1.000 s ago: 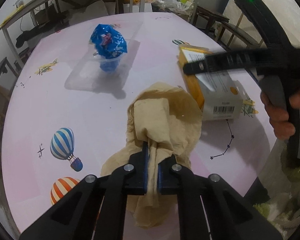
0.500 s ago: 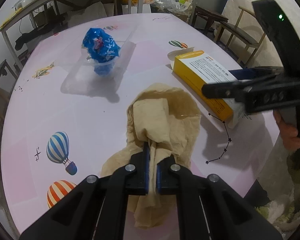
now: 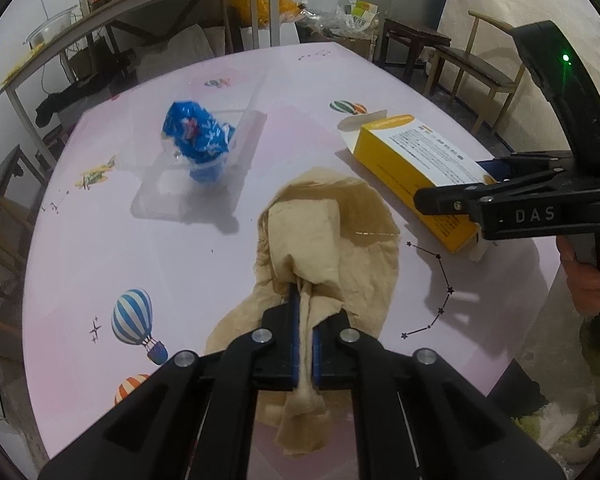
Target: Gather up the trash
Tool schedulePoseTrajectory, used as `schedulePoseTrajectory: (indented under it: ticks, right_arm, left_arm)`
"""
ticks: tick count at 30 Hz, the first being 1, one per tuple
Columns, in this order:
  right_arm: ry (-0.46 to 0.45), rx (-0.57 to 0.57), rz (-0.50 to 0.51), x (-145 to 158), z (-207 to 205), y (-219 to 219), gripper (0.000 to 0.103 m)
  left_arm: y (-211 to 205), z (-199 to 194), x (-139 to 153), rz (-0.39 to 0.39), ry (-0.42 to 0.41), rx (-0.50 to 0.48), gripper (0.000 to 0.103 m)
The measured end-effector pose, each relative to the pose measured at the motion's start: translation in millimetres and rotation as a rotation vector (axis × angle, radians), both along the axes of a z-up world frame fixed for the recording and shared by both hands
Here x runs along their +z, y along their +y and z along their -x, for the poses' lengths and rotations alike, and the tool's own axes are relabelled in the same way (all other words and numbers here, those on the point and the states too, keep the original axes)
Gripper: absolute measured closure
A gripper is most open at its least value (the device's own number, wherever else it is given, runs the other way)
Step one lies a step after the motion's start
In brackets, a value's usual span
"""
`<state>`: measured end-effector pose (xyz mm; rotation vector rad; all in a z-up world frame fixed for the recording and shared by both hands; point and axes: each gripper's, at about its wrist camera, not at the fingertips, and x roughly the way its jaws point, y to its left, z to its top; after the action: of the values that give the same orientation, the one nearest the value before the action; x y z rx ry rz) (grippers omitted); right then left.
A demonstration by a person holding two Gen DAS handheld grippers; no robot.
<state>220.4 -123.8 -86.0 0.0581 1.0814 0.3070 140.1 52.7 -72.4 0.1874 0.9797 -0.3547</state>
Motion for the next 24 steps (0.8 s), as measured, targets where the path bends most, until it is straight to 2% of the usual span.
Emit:
schedulePoseTrajectory:
  ticks: [8, 11, 15, 20, 24]
  right_arm:
    - [-0.035, -0.050, -0.054, 14, 11, -22, 0.036]
    - [-0.052, -0.077, -0.115, 20, 16, -38, 0.036]
    - [-0.080, -0.134, -0.209, 28, 27, -67, 0.036]
    - [-0.161, -0.341, -0.307, 43, 54, -146, 0.036]
    - [-0.207, -0.575, -0.335, 43, 97, -228, 0.036]
  left_arm:
    - [-12, 0, 13, -0.014, -0.036, -0.018, 0.100]
    - [-19, 0, 20, -0.012, -0.050, -0.036, 0.100]
    - [-35, -5, 38, 0.031, -0.082, -0.088, 0.100]
    - [-79, -22, 67, 0.096, -0.102, -0.212, 0.100]
    - [-143, -37, 93, 0.171, -0.097, -0.362, 0.099]
